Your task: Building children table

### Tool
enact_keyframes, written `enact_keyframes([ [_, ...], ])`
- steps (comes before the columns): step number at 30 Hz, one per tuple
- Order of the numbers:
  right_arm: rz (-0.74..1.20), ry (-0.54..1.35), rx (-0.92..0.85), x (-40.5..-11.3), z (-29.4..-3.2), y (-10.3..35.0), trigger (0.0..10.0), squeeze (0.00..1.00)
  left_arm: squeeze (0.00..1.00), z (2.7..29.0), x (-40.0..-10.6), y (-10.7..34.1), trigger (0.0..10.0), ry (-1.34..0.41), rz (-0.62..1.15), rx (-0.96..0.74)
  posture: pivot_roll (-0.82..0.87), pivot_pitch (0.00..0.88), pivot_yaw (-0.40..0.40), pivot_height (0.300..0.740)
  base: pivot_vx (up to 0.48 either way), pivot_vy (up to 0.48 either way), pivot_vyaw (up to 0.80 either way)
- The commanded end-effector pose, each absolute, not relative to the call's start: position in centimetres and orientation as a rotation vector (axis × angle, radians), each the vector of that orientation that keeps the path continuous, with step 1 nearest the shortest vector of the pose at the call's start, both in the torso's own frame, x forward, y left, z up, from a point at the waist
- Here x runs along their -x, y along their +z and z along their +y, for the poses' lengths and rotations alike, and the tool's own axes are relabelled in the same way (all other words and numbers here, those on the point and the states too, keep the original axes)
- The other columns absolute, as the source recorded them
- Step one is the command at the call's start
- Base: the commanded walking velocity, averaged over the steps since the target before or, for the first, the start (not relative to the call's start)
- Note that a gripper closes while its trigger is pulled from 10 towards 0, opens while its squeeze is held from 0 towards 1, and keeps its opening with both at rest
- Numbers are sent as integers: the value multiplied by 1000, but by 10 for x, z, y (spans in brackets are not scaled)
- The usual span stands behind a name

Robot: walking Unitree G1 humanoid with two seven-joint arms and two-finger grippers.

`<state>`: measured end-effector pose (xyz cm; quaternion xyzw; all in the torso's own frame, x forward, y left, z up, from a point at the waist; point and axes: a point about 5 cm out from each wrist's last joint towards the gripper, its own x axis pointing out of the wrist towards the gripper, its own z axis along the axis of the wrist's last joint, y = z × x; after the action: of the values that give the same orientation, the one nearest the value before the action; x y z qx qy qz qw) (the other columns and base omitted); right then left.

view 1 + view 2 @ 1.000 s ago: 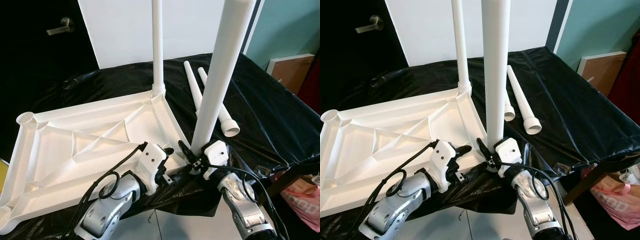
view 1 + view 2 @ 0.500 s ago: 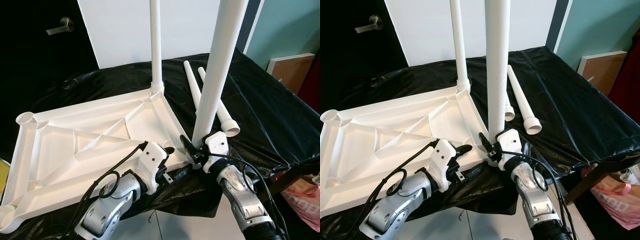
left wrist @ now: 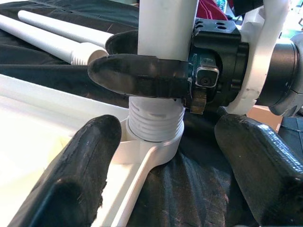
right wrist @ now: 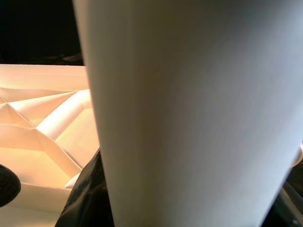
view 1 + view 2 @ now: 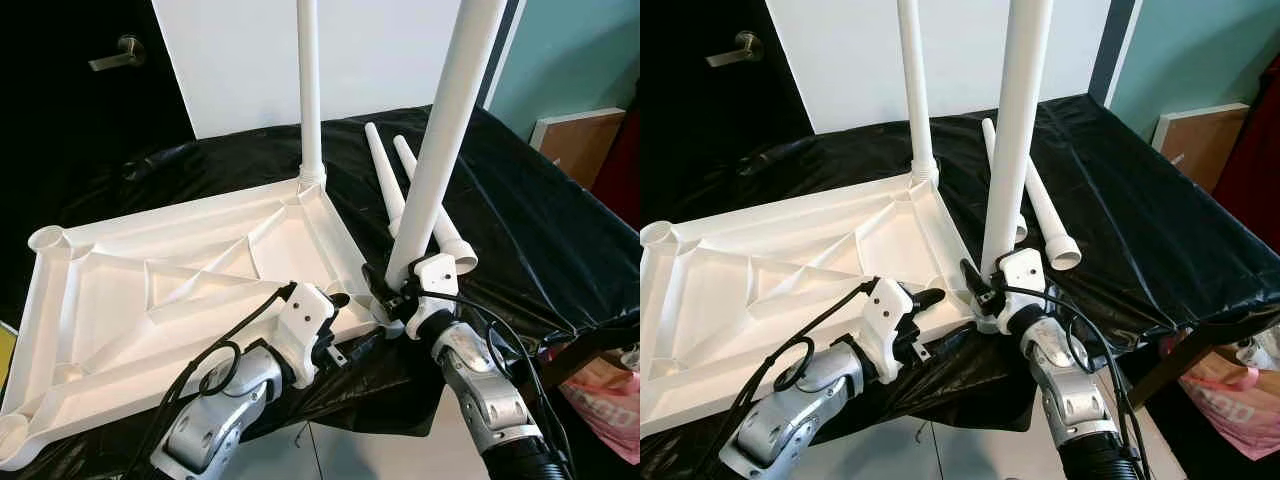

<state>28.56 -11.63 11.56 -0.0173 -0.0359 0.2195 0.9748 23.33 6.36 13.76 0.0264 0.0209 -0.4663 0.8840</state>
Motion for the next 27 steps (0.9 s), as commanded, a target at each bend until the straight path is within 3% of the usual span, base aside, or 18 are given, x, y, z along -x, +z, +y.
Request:
enact_keyframes([
  [1, 79, 400, 32, -274, -128, 80, 10000, 0, 0, 59, -229, 138, 10000, -1056, 47, -63, -149, 45, 27, 740, 0, 0, 0],
  [10, -142, 387, 93, -261, -134, 92, 10000, 0, 0, 59, -228, 138, 10000, -1057, 47, -61, -154, 40, 29, 740, 0, 0, 0],
  [16, -178, 435, 176, -254, -130, 91, 10000, 0, 0, 60, -228, 138, 10000, -1062, 49, -63, -156, 41, 34, 740, 0, 0, 0],
  [27, -161, 445, 154, -250, -129, 83, 10000, 0, 0, 60, -228, 138, 10000, -1061, 49, -67, -148, 44, 34, 740, 0, 0, 0],
])
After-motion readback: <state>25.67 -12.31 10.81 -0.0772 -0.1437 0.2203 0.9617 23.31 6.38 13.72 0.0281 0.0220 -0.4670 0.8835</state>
